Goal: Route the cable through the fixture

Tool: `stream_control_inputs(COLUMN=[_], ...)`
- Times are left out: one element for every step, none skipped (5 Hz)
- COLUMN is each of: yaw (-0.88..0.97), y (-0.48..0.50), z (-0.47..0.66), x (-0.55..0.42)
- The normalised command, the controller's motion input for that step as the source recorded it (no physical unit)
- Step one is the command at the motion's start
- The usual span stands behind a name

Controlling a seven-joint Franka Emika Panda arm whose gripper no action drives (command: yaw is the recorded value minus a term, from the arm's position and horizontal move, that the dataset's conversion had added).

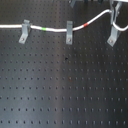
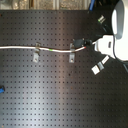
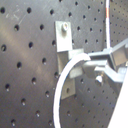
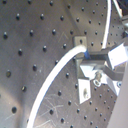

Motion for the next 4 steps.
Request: stream_control_inputs(yaw=[0.02,0.02,0.04,0.09], y=[0.005,0.004,0.035,0.029], z=[0.00,0.01,0.01,0.00], x=[-0.038,-0.244,-0.283,-0.225])
